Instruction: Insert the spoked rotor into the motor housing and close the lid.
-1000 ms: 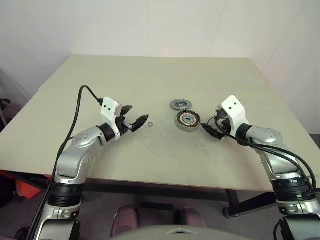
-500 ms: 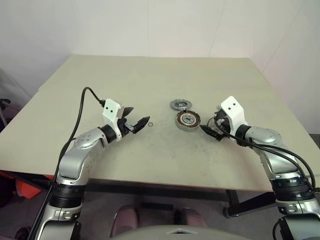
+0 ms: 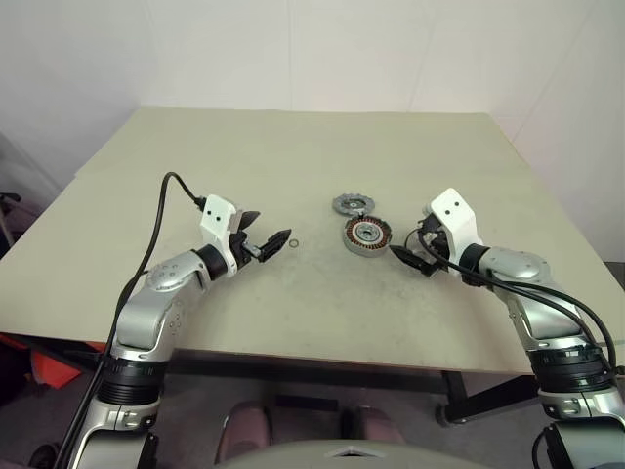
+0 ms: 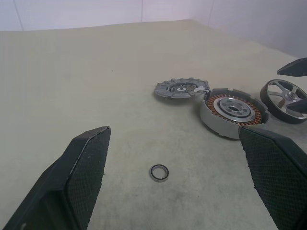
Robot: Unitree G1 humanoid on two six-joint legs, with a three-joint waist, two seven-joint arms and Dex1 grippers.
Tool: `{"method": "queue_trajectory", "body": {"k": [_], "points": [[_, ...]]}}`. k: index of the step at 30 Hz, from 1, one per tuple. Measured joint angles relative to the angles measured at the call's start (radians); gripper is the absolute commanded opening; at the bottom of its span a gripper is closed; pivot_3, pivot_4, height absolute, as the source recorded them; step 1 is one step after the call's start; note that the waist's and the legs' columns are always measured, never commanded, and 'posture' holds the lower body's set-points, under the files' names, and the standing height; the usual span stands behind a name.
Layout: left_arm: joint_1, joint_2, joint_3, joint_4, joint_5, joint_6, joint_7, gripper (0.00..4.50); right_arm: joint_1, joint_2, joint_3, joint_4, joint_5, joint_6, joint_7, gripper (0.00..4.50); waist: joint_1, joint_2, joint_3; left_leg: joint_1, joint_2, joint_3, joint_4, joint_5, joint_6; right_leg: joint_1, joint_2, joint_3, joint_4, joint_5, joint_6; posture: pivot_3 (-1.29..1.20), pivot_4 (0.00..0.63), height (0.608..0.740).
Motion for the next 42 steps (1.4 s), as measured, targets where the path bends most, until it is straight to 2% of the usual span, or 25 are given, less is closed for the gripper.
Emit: {"method": "queue_trajectory", "body": {"k": [7,16,23,31,42], "points": [[-0.008,-0.002,-0.03,0.031,0.068,-0.052,0.022,4.5,-0.005,0.003,0.006,0.0,0.0,0.002,0.001,4.47,0.0,0.0,0.0,0.0,0.0,0.0,0.0,0.0,0.0,0.0,0.0,0.0,0.0,0.0,0.0,0.0,0.0,0.74],[-0.06,-0.072,-0.081,0.237,0.177,-0.185,0.047,4.5,-0.009,0.005,0.009,-0.005,0.001,0.004,-0.001,4.47,0.001,0.0,0.0,-0.001,-0.001,-0.001,0.0,0.0,0.0,0.0,-0.001,0.0,0.0,0.0,0.0,0.0,0.0,0.74],[-0.1,-0.12,-0.11,0.321,0.19,-0.186,0.038,4.5,-0.009,0.005,0.009,-0.02,0.001,0.012,-0.003,4.47,0.001,0.0,0.0,-0.001,-0.001,-0.001,0.0,0.0,0.001,0.0,-0.001,-0.001,0.0,0.0,0.0,0.0,0.0,0.74],[-0.132,-0.129,-0.134,0.402,0.26,-0.152,0.07,4.5,-0.009,0.005,0.009,-0.027,0.001,0.022,-0.012,4.47,0.001,0.0,0.0,-0.001,-0.001,-0.001,0.0,0.0,0.001,0.0,-0.002,-0.001,0.0,0.0,0.0,0.0,0.0,0.74],[-0.163,-0.149,-0.17,0.411,0.295,-0.138,0.065,4.5,-0.009,0.007,0.009,-0.027,0.001,0.022,-0.021,4.47,0.002,0.0,0.0,-0.001,-0.002,-0.003,0.0,0.001,0.002,0.0,-0.003,-0.001,0.0,0.0,0.0,0.0,0.0,0.74]]}}
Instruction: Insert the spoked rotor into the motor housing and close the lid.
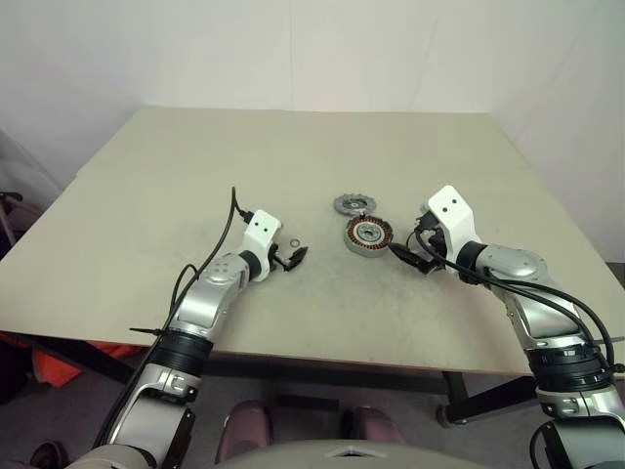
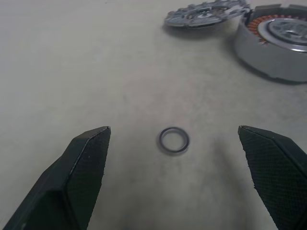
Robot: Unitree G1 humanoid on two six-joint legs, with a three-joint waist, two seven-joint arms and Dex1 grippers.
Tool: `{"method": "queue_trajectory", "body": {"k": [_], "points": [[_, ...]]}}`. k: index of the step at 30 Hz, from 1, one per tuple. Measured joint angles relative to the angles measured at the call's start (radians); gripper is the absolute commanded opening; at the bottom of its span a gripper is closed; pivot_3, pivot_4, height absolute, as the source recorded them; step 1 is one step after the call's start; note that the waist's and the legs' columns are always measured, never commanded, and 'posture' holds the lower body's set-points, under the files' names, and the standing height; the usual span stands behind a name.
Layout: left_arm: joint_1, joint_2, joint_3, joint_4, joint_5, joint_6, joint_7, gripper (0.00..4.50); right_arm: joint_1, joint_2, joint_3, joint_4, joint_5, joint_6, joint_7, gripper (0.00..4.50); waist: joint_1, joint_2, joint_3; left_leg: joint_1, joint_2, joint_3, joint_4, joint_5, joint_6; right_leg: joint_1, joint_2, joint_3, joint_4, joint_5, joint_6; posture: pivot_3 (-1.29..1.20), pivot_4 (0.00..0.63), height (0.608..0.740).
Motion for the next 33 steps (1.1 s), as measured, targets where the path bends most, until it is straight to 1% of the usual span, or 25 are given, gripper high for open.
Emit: {"method": "queue_trajectory", "body": {"k": [6,17,26,29,32,33], "points": [[-0.039,-0.009,-0.017,0.052,0.03,0.03,0.011,4.5,-0.003,0.004,0.0,0.0,0.0,0.0,-0.003,4.47,-0.001,0.0,0.0,0.0,0.0,-0.002,-0.001,0.0,0.0,0.0,0.0,0.0,0.0,0.0,0.0,0.0,0.0,0.74],[-0.037,-0.021,-0.022,0.067,0.04,0.06,0.005,4.5,-0.006,0.007,0.0,0.0,0.0,0.0,-0.015,4.47,0.0,0.001,0.0,-0.001,-0.002,-0.007,-0.001,0.001,0.001,0.0,-0.002,-0.001,0.0,0.0,0.0,0.0,0.0,0.74],[-0.078,-0.045,-0.031,0.114,0.064,0.073,0.015,4.5,-0.009,0.013,0.0,0.001,0.0,0.0,-0.022,4.47,0.001,0.001,0.001,-0.001,-0.006,-0.01,-0.002,0.002,0.005,0.005,-0.009,-0.009,-0.001,-0.001,0.001,0.0,0.0,0.74],[-0.086,-0.049,-0.034,0.124,0.066,0.074,0.016,3.92,-0.009,0.014,0.0,0.001,0.0,-0.001,-0.023,4.5,0.001,0.001,0.001,-0.001,-0.006,-0.01,-0.002,0.003,0.006,0.006,-0.011,-0.012,-0.001,-0.001,0.002,0.0,0.0,0.74],[-0.09,-0.049,-0.036,0.127,0.068,0.077,0.018,2.93,-0.009,0.014,0.0,0.001,0.0,-0.001,-0.026,4.5,0.0,0.001,0.001,-0.002,-0.006,-0.01,-0.002,0.004,0.007,0.007,-0.014,-0.016,-0.001,-0.001,0.002,0.0,0.0,0.74],[-0.091,-0.049,-0.036,0.127,0.069,0.077,0.019,2.93,-0.009,0.014,0.0,0.001,0.0,-0.001,-0.027,4.5,0.0,0.001,0.001,-0.002,-0.006,-0.011,-0.003,0.004,0.007,0.007,-0.014,-0.017,-0.001,-0.001,0.002,0.0,0.0,0.74]]}}
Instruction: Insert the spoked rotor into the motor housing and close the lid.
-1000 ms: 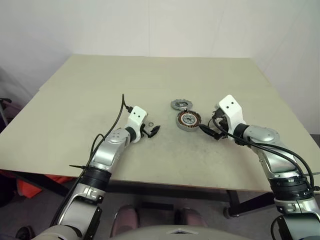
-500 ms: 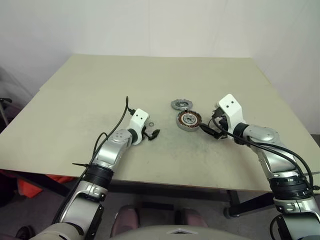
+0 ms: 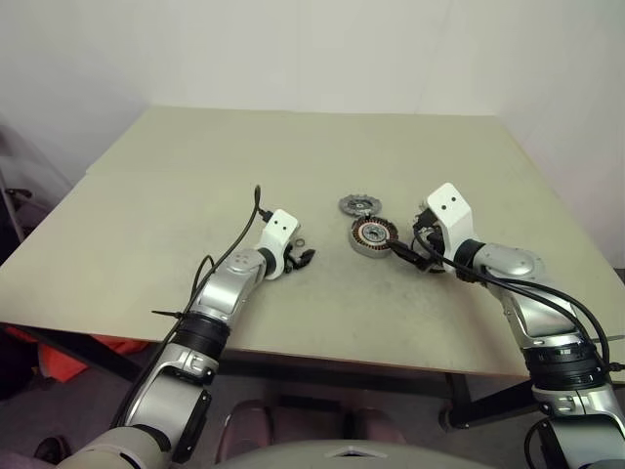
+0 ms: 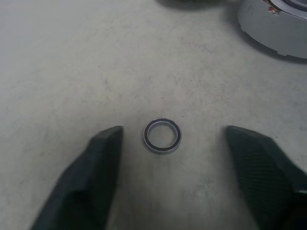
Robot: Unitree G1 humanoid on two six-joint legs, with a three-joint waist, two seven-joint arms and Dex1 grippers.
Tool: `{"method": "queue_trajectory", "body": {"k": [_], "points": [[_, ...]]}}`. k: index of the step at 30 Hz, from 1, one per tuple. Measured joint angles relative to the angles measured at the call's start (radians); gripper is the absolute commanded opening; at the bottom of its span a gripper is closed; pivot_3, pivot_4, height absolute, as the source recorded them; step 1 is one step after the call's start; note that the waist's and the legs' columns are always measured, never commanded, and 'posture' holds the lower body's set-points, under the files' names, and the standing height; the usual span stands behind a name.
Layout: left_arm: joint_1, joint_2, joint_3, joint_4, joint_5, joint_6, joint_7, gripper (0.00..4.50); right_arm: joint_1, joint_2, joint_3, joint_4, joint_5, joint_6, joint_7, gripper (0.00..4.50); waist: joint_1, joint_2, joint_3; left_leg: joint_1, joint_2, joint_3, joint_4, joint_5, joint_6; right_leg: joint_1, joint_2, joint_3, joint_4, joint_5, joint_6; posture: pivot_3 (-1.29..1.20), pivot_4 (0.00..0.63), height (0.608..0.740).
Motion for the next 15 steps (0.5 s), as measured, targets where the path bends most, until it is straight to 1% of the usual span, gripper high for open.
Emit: {"method": "queue_trajectory", "body": {"k": [6,9,12,15], "points": [[0.0,0.0,0.0,0.0,0.003,0.001,0.007,2.93,-0.001,0.003,0.0,0.0,0.0,0.0,-0.004,4.5,-0.001,0.0,0.0,-0.001,0.0,-0.002,-0.001,0.001,0.0,0.0,0.0,-0.003,0.0,0.0,0.0,0.0,0.0,0.74],[0.0,-0.002,0.0,0.0,0.003,0.001,0.007,2.4,-0.006,0.005,0.0,0.003,0.0,0.0,-0.007,4.5,-0.001,0.0,0.0,-0.001,0.0,-0.002,-0.001,0.001,0.0,0.0,0.0,-0.003,0.0,0.0,0.0,0.0,0.0,0.74],[0.0,-0.002,0.001,0.002,0.003,0.001,0.016,1.45,-0.01,0.005,0.0,0.006,0.0,0.0,-0.011,4.5,-0.002,0.0,0.0,-0.001,0.0,-0.003,-0.001,0.001,0.0,0.0,-0.001,-0.003,0.0,0.0,0.0,0.0,0.0,0.74],[-0.003,-0.002,0.003,0.004,0.004,0.001,0.023,1.45,-0.013,0.005,0.0,0.01,0.0,0.0,-0.012,4.5,-0.003,0.0,0.0,-0.001,0.0,-0.003,-0.002,0.001,0.0,0.0,-0.001,-0.004,-0.001,0.0,0.0,0.0,0.0,0.74]]}}
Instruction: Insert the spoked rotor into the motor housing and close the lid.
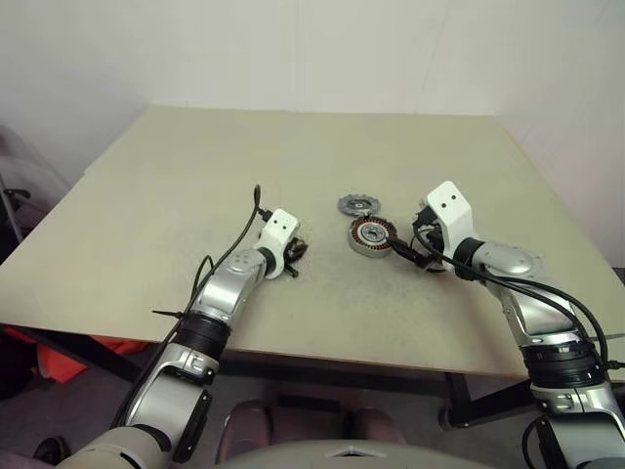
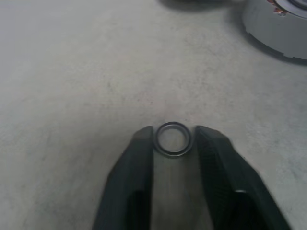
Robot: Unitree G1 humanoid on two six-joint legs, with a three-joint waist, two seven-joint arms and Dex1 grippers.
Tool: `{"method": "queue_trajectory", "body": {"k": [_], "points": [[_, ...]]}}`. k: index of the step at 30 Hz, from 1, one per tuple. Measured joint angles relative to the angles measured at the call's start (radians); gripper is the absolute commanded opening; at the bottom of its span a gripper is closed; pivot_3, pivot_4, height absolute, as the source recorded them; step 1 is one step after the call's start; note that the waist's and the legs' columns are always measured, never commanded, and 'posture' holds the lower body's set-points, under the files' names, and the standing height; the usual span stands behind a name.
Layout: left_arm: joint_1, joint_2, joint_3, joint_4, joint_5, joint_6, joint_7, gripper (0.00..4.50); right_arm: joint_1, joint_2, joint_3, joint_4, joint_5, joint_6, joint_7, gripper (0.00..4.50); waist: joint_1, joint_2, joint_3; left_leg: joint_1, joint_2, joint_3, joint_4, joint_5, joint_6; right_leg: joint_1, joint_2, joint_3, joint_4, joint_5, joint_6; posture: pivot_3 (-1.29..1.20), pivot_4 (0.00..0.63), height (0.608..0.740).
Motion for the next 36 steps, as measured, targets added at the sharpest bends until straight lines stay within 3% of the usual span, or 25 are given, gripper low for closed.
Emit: {"method": "queue_trajectory", "body": {"k": [3,7,15,19,25,36], "points": [[-0.001,0.0,0.001,0.002,0.0,0.0,0.003,1.45,-0.005,0.0,0.0,0.005,0.0,-0.001,-0.002,4.5,0.0,0.0,0.0,0.0,0.0,0.0,0.0,0.0,0.0,0.0,0.0,0.0,0.0,0.0,0.0,0.0,0.0,0.74],[-0.005,-0.003,0.006,0.01,0.0,-0.002,0.015,0.7,-0.008,0.0,0.0,0.01,0.0,-0.001,-0.006,4.5,0.0,0.0,0.0,0.0,0.0,0.0,0.0,0.0,0.0,0.0,0.0,0.0,0.0,0.0,0.0,0.0,0.0,0.74],[-0.009,-0.008,0.021,0.015,-0.017,-0.007,0.009,0.7,-0.01,0.0,0.0,0.016,-0.001,-0.003,-0.009,4.5,-0.001,0.001,0.001,0.0,0.0,0.0,-0.001,0.001,-0.001,0.0,0.0,-0.001,0.0,-0.003,0.005,0.0,0.0,0.74],[-0.014,-0.043,0.068,-0.044,-0.13,0.03,-0.084,0.7,-0.01,0.0,0.0,0.018,-0.002,-0.003,-0.01,4.5,0.003,0.001,0.006,-0.003,-0.001,0.0,-0.002,0.001,-0.001,-0.001,-0.001,-0.001,-0.002,0.0,0.0,0.0,0.0,0.74],[-0.14,-0.05,0.056,-0.061,-0.172,0.036,-0.177,0.7,-0.011,0.002,-0.001,0.019,-0.003,-0.006,-0.024,4.5,0.005,0.0,0.006,-0.003,-0.001,-0.001,-0.005,0.003,-0.004,-0.002,-0.001,-0.002,-0.003,-0.002,-0.001,0.0,0.0,0.74],[-0.329,-0.156,-0.053,0.339,-0.043,-0.163,-0.205,0.7,-0.01,-0.001,-0.024,0.019,-0.005,-0.005,-0.05,4.5,0.006,0.0,0.006,-0.003,-0.002,-0.002,-0.006,0.004,-0.003,-0.002,-0.002,-0.003,-0.002,-0.003,-0.001,0.0,0.0,0.74]]}}
